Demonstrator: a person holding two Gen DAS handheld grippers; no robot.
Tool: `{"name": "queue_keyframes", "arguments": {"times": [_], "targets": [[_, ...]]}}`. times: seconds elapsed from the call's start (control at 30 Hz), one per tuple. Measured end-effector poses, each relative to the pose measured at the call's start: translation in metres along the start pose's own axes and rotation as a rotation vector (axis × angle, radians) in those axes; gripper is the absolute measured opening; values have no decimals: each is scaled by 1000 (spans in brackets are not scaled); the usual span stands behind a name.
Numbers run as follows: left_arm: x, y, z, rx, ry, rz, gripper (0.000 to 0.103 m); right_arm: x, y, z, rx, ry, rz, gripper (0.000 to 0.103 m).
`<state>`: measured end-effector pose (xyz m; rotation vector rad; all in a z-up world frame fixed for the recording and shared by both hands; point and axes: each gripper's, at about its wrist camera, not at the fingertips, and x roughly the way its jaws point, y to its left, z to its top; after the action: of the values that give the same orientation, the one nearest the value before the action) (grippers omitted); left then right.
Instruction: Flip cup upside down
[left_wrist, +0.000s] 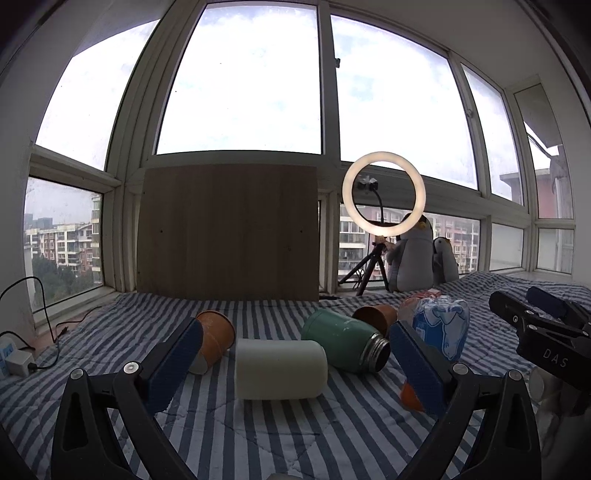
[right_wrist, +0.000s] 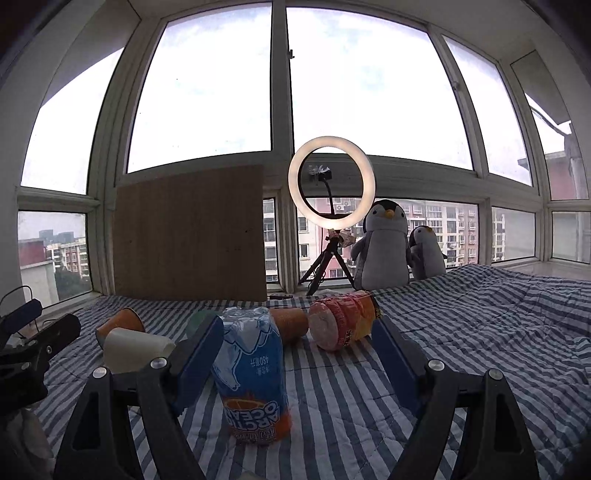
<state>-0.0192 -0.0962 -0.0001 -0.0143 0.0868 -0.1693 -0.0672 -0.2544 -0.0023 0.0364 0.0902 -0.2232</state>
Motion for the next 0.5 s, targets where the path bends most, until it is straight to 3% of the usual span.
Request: {"name": "queue_keyframes", "arguments": {"times": [0.5], "targets": [[0, 2, 1, -14, -2, 15, 103, -3, 0, -1, -9, -9, -15, 79]]}}
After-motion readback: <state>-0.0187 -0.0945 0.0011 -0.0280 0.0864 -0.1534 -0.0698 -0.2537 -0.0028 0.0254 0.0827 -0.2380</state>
